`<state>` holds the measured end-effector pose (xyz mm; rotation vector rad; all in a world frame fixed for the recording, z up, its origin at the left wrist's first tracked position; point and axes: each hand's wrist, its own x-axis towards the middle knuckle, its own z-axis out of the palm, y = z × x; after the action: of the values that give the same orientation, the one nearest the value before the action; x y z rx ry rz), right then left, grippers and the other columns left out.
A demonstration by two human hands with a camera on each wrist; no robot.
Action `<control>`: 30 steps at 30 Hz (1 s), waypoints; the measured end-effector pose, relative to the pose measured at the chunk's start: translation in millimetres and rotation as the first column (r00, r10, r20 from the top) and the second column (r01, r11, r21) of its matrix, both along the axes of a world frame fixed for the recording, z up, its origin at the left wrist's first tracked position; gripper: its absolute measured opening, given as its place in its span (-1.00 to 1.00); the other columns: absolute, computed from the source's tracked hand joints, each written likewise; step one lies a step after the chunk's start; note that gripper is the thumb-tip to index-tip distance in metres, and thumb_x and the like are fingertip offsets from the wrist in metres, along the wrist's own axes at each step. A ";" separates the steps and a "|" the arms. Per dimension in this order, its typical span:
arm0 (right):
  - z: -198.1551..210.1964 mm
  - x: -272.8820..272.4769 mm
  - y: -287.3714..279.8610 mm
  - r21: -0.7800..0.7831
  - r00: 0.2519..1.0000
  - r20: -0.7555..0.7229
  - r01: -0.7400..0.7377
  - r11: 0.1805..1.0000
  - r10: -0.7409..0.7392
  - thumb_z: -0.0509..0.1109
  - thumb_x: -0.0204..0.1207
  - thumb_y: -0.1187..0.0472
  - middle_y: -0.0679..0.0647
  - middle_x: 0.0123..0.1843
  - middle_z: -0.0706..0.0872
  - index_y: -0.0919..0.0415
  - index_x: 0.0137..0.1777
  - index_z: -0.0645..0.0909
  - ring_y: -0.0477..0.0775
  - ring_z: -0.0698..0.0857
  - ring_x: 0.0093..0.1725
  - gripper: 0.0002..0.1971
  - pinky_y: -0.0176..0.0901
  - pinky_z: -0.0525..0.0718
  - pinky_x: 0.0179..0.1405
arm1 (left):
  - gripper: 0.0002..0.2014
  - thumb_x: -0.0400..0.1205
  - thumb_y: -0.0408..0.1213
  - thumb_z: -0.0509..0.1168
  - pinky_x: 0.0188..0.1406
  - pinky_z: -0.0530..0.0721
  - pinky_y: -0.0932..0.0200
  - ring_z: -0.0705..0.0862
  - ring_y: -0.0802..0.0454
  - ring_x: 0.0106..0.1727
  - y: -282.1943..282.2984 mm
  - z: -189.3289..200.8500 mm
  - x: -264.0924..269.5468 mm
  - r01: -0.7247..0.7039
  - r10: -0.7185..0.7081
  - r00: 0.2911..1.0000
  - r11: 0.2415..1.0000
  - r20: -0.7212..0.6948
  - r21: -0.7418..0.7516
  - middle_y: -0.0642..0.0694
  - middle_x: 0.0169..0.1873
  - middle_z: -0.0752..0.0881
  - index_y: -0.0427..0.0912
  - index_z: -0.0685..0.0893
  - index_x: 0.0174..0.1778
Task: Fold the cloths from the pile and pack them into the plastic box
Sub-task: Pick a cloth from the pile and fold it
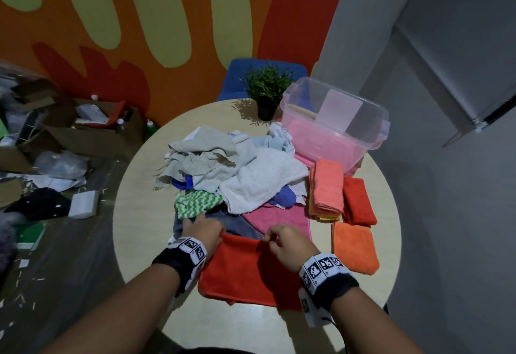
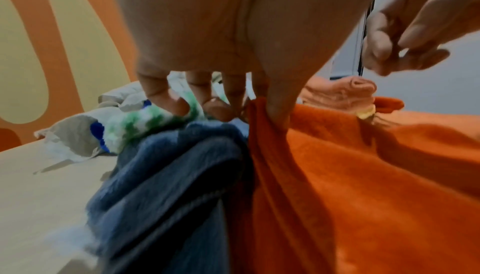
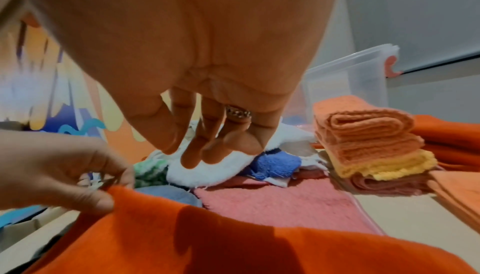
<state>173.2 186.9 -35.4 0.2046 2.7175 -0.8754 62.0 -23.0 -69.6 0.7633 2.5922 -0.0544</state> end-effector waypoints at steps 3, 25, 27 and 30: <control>4.4 -6.4 -4.4 0.005 0.996 -0.086 -0.021 1.000 0.021 0.40 0.53 0.17 -0.04 0.21 0.70 0.00 0.24 0.62 0.03 0.59 0.22 -0.72 -0.08 0.55 0.29 | -0.87 0.71 -0.07 0.26 0.24 0.43 -0.11 0.50 -0.03 0.30 2.7 23.6 -0.7 0.082 -0.099 0.994 0.946 0.039 0.313 0.10 0.15 0.60 0.17 0.59 0.16; 145.8 6.2 60.1 -0.300 0.751 -0.622 0.033 0.954 -0.222 0.63 0.40 0.30 -0.19 -0.20 0.75 -0.05 -0.16 0.69 -0.12 0.69 -0.23 -0.77 -0.14 0.63 -0.19 | -0.67 0.43 -0.34 0.63 -0.15 0.71 0.12 0.68 0.05 -0.23 47.6 170.4 -13.7 -0.150 -0.086 0.979 0.312 0.186 0.938 0.07 -0.17 0.73 0.11 0.70 -0.04; 155.1 6.4 61.1 -0.323 0.722 -0.651 0.014 0.946 -0.233 0.63 0.38 0.33 -0.10 -0.13 0.78 0.05 -0.18 0.70 -0.02 0.75 -0.11 -0.81 -0.07 0.72 -0.12 | -0.74 0.43 -0.36 0.62 -0.10 0.77 0.01 0.74 -0.06 -0.20 47.5 179.5 -13.0 -0.138 -0.071 0.983 0.318 0.168 0.938 0.03 -0.20 0.77 0.05 0.76 -0.10; 167.4 6.9 60.7 -0.280 0.680 -0.697 0.030 0.960 -0.225 0.65 0.35 0.32 -0.10 -0.11 0.79 0.12 -0.19 0.75 -0.08 0.77 -0.06 -0.85 -0.27 0.72 -0.06 | -0.82 0.44 -0.44 0.60 -0.09 0.75 0.08 0.74 -0.04 -0.19 47.6 189.6 -11.0 -0.102 -0.101 0.985 0.329 0.142 0.939 -0.02 -0.21 0.75 -0.09 0.76 -0.21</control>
<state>180.1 247.6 132.0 -0.0236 3.2793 -1.6238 51.0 24.6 120.0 1.0379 2.2220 1.6281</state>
